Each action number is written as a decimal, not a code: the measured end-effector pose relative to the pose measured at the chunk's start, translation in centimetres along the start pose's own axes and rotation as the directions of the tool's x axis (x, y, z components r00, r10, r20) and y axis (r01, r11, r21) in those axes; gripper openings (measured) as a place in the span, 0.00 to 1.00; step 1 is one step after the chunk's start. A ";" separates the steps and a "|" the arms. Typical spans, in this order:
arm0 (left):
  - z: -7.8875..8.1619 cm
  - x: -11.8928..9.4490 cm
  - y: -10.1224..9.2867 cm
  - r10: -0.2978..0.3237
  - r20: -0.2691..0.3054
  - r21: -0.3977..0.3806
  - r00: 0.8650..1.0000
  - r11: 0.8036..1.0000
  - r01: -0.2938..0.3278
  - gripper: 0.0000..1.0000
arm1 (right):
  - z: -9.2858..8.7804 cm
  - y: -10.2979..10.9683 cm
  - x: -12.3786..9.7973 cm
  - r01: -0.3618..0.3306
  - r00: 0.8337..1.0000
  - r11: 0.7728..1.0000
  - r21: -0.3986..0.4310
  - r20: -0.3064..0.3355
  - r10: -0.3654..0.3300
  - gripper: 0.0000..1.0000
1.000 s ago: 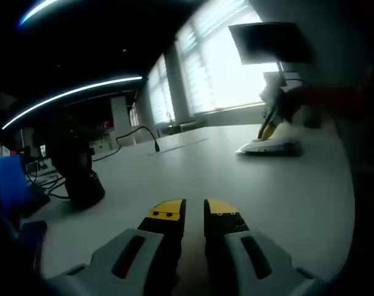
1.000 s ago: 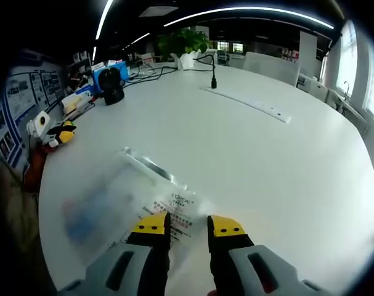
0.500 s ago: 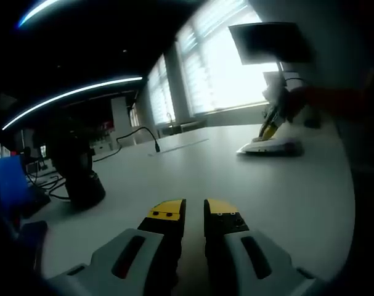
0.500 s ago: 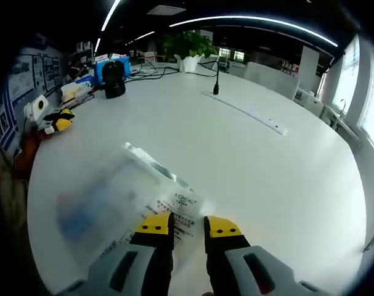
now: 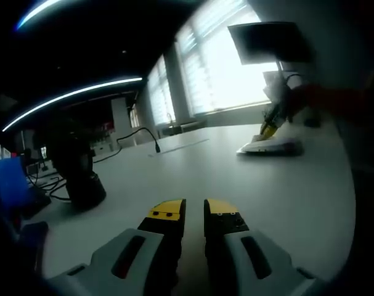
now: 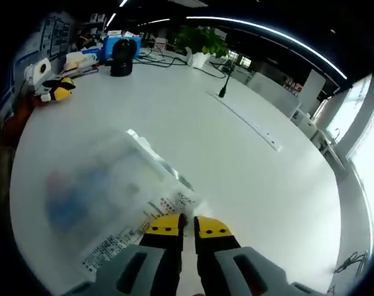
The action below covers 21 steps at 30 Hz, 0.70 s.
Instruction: Clip sheet goods on table flip sheet goods clip sheet goods scan sheet goods put sheet goods back to table
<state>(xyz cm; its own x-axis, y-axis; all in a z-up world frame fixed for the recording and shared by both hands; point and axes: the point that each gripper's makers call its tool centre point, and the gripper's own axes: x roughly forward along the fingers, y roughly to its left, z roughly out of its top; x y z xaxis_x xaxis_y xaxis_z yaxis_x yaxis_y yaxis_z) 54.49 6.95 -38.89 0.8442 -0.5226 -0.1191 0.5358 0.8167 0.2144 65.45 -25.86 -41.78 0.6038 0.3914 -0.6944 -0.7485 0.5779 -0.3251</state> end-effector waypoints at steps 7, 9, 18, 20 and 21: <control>0.0 0.0 0.0 0.001 0.002 0.001 1.000 1.000 -0.001 0.04 | 0.1 -0.1 -0.3 0.017 1.000 1.000 -0.020 -0.018 -0.018 0.01; 0.0 0.0 0.0 0.000 0.002 0.001 1.000 1.000 0.000 0.04 | 0.1 -0.2 -0.5 0.018 1.000 1.000 -0.008 -0.018 -0.019 0.01; 0.0 0.0 0.1 0.001 0.002 -0.001 1.000 1.000 -0.001 0.04 | 0.7 -0.2 -2.4 0.019 1.000 0.997 0.072 0.010 -0.020 0.00; 0.0 0.0 0.1 0.001 0.001 -0.001 1.000 1.000 -0.001 0.04 | 1.1 -0.2 -2.9 0.020 1.000 0.994 0.104 0.015 -0.022 0.00; 0.0 0.0 0.1 0.001 0.001 -0.001 1.000 1.000 -0.001 0.04 | 1.3 -0.3 -3.1 0.018 1.000 0.993 0.117 0.017 -0.020 0.00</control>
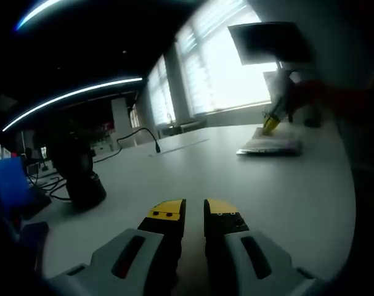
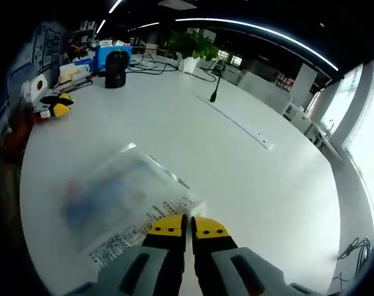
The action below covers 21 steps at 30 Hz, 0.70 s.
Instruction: Clip sheet goods on table flip sheet goods clip sheet goods scan sheet goods put sheet goods back to table
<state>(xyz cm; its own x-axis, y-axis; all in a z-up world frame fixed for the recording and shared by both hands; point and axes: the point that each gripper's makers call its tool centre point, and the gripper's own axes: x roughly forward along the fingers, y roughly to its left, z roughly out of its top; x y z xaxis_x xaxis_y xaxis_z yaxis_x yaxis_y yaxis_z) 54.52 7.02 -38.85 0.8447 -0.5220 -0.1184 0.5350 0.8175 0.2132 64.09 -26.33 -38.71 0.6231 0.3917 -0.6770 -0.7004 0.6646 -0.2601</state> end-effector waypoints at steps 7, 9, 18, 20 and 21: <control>0.0 0.0 0.1 -0.002 0.002 -0.002 1.000 1.000 0.002 0.04 | 1.4 0.6 -1.7 -0.007 1.000 0.999 0.037 0.018 0.006 0.00; 0.0 0.0 0.0 -0.002 0.002 -0.002 1.000 1.000 0.002 0.04 | 1.8 0.9 -2.1 -0.008 1.000 0.999 0.042 0.021 0.007 0.00; 0.0 0.0 0.0 -0.004 0.005 -0.006 1.000 1.000 0.005 0.04 | 3.8 1.4 -3.5 -0.002 0.999 0.999 0.054 0.054 -0.001 0.00; 0.0 0.0 0.0 -0.004 0.004 -0.006 1.000 1.000 0.004 0.04 | 4.5 1.4 -4.0 0.008 0.997 0.997 0.077 0.071 -0.013 0.00; 0.0 0.0 0.0 -0.003 0.004 -0.005 1.000 1.000 0.003 0.04 | 4.9 1.4 -4.2 0.013 0.997 0.997 0.077 0.076 -0.019 0.00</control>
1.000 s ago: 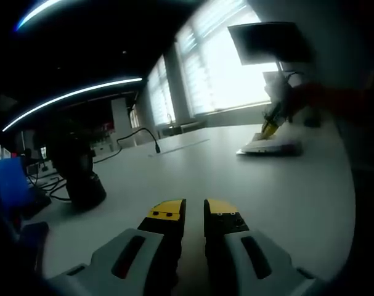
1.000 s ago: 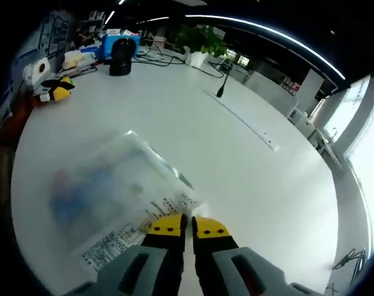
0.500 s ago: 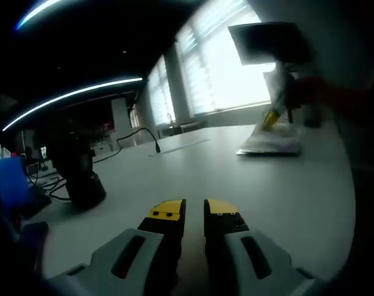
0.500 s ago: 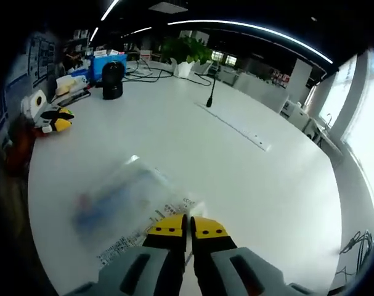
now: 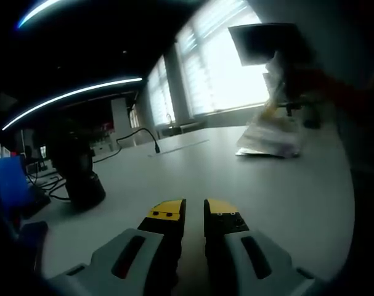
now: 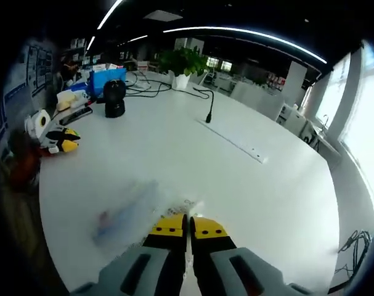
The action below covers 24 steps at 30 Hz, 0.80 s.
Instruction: Clip sheet goods on table flip sheet goods clip sheet goods scan sheet goods put sheet goods back to table
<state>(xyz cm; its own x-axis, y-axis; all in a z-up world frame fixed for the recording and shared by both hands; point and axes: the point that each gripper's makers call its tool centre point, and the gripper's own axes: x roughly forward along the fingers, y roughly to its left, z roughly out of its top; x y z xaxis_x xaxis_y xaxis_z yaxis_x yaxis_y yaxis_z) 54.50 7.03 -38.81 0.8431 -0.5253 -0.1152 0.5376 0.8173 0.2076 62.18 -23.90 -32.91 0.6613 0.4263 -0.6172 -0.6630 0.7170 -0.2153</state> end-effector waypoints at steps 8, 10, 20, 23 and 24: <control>0.0 0.0 0.0 0.000 0.000 0.000 1.000 1.000 0.000 0.04 | 3.0 1.4 -1.1 -0.022 0.997 1.000 0.013 0.071 0.021 0.00; 0.0 0.0 0.0 0.000 0.000 0.000 1.000 1.000 0.000 0.04 | 3.6 1.6 -1.3 -0.023 0.996 1.000 0.014 0.083 0.021 0.00; 0.1 0.0 -0.1 -0.005 0.003 -0.002 1.000 1.000 0.005 0.04 | 7.2 2.5 -1.5 -0.007 0.987 1.000 0.003 0.161 0.007 0.00; 0.0 0.0 -0.1 -0.006 0.003 -0.003 1.000 1.000 0.006 0.04 | 8.5 2.6 -1.4 0.008 0.980 0.999 0.032 0.199 -0.014 0.00; 0.0 0.0 -0.1 -0.006 0.002 -0.002 1.000 1.000 0.006 0.04 | 9.0 2.8 -1.3 0.014 0.977 0.999 0.033 0.214 -0.020 0.00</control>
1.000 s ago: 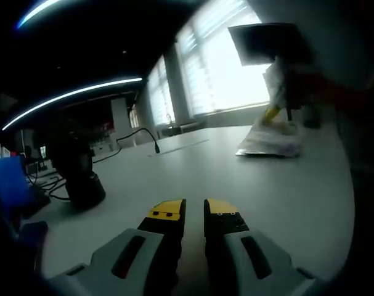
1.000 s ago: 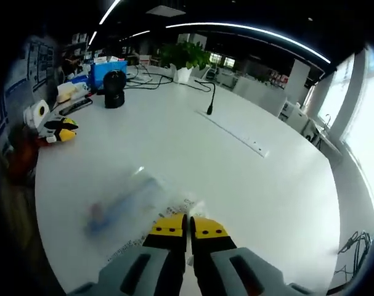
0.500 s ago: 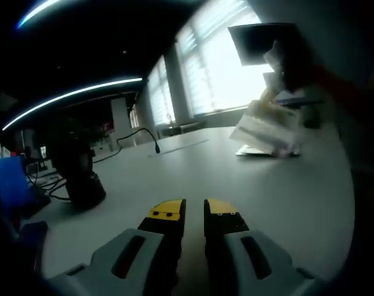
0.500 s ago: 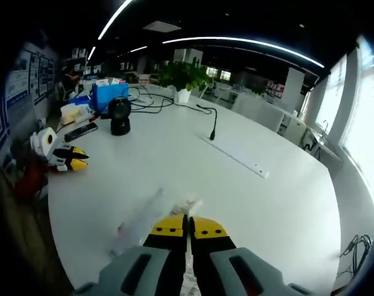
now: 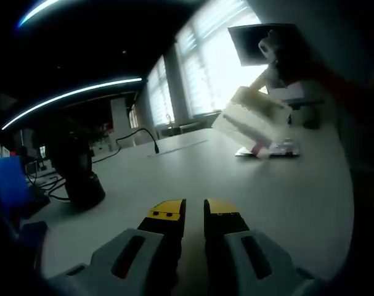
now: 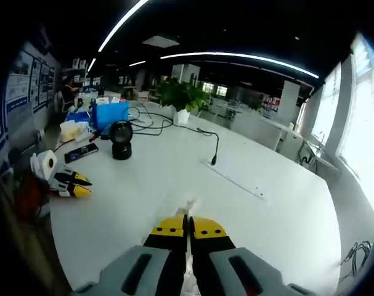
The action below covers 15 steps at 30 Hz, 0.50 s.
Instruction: Clip sheet goods on table flip sheet goods clip sheet goods scan sheet goods put sheet goods back to table
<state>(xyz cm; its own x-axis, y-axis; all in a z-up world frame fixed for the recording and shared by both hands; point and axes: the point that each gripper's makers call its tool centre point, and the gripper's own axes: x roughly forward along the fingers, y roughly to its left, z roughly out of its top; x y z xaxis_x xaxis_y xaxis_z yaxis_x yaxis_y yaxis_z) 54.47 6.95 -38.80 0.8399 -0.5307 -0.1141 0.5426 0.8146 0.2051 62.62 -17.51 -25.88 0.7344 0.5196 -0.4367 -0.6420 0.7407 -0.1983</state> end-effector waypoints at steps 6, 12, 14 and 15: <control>0.0 0.0 0.0 -0.001 0.001 0.000 1.000 1.000 0.001 0.04 | 2.1 1.5 1.0 -0.021 0.998 1.000 0.012 0.059 0.020 0.00; 0.0 0.0 -0.1 -0.004 0.000 0.000 1.000 1.000 0.004 0.04 | 3.4 2.5 1.8 -0.025 0.996 1.000 -0.009 0.084 0.025 0.00; 0.0 -0.1 -0.1 -0.006 0.000 0.000 1.000 1.000 0.006 0.04 | 3.8 2.7 1.9 -0.024 0.995 1.000 -0.008 0.096 0.024 0.00; 0.0 0.0 -0.1 -0.006 0.000 0.001 1.000 1.000 0.006 0.04 | 4.1 2.7 2.0 -0.020 0.995 1.000 -0.001 0.103 0.020 0.00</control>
<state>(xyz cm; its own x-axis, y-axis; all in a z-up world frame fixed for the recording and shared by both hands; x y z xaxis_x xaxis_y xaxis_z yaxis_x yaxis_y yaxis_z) 54.37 6.89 -38.83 0.8366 -0.5356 -0.1152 0.5476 0.8112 0.2050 63.27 -12.73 -23.71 0.7399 0.5755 -0.3483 -0.6570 0.7294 -0.1906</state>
